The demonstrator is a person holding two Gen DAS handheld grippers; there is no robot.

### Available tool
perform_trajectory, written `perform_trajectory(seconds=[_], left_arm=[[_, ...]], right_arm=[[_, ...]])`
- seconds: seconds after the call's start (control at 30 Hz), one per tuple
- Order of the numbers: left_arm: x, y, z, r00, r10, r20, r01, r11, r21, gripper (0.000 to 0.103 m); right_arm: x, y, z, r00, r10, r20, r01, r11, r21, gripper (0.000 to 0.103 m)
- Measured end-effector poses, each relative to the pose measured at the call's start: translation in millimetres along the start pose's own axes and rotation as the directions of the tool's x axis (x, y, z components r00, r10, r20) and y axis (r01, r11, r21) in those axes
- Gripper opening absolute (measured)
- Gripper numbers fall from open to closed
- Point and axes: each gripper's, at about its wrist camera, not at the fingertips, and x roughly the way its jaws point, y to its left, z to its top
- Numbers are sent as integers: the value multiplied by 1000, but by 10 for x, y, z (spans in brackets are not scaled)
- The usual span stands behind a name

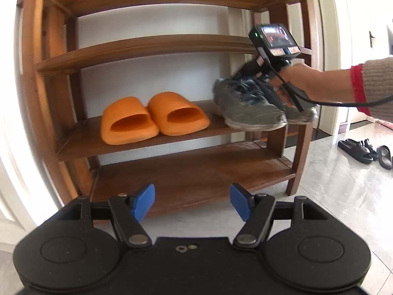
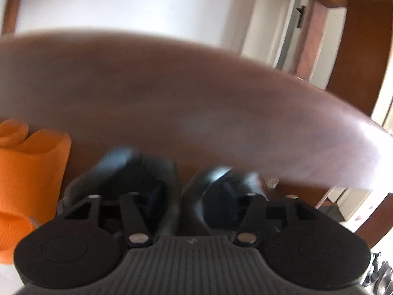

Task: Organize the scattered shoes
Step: 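Lift the grey sneakers with the right tool onto the rack shelf, then open the right tool and push the sneakers beside the orange slides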

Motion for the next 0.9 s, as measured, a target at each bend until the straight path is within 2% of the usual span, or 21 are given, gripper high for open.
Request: perform_trajectory(seconds=[0.13, 0.2, 0.33, 0.43, 0.73, 0.9], left_arm=[[51, -107, 14, 1000, -26, 10, 26, 1000, -7, 68], [107, -174, 46, 999, -47, 17, 47, 999, -16, 68], [220, -241, 124, 998, -61, 21, 62, 998, -28, 68], [359, -274, 193, 999, -43, 26, 43, 999, -30, 68], [778, -315, 386, 999, 15, 49, -12, 999, -50, 68], [950, -333, 460, 999, 18, 37, -16, 999, -48, 68]], right_arm=[[-187, -87, -5, 998, 16, 64, -16, 1000, -9, 80], [-435, -154, -91, 992, 30, 121, -28, 1000, -14, 81], [-929, -286, -366, 983, 31, 180, -33, 999, 10, 81], [-1362, -416, -727, 978, 49, 203, -63, 996, 60, 81], [-1560, -554, -1357, 992, 93, 85, -100, 992, 80, 81], [-1622, -621, -1686, 993, 117, 12, -117, 989, 87, 81]])
